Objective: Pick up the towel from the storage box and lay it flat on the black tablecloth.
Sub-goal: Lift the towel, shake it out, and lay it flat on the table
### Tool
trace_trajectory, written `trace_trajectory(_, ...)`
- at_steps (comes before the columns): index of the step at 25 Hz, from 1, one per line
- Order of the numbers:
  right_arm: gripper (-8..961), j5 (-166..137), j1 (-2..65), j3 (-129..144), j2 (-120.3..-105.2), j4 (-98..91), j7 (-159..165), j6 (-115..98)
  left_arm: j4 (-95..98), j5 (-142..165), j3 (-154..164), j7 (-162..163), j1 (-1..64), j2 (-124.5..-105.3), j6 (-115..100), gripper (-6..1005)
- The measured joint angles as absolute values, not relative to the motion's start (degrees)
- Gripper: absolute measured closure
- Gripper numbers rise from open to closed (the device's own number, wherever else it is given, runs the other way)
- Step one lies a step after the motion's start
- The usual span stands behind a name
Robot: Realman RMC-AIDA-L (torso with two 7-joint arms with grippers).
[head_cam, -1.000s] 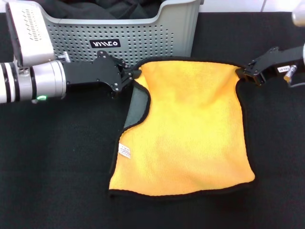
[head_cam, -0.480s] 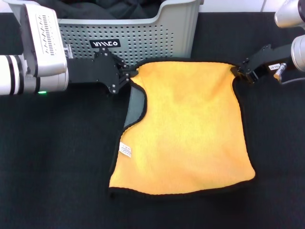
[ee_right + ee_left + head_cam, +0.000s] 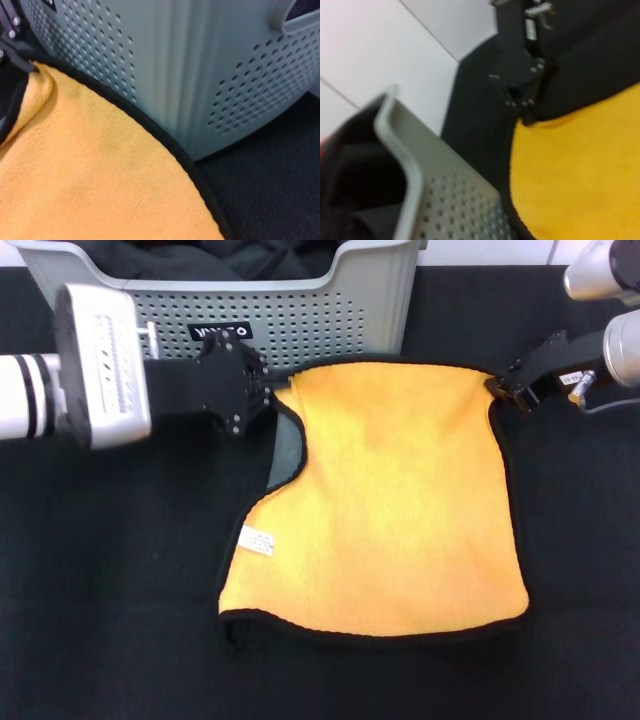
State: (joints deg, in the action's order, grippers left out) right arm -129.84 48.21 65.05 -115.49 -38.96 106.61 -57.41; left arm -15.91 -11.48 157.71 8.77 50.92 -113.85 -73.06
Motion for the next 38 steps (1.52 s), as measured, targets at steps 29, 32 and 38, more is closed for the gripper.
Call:
trace_trajectory(29, 867, -131.04, 49.22, 66.94, -115.26, -37.11, 108.26, -53.93, -19.12, -24.72, 160.68, -17.70, 49.27, -119.51, -65.13, 983)
trace_trajectory(32, 854, -131.04, 49.03, 66.95, -115.21, -37.14, 108.74, -53.90, -19.03, -26.61, 160.68, -17.75, 48.59, -119.65, -65.10, 982)
trace_trajectory(38, 828, -130.92, 47.84, 67.02, -115.49, -38.70, 110.22, -54.51, -18.98, -27.17, 160.67, -17.15, 47.56, -119.70, -65.05, 860)
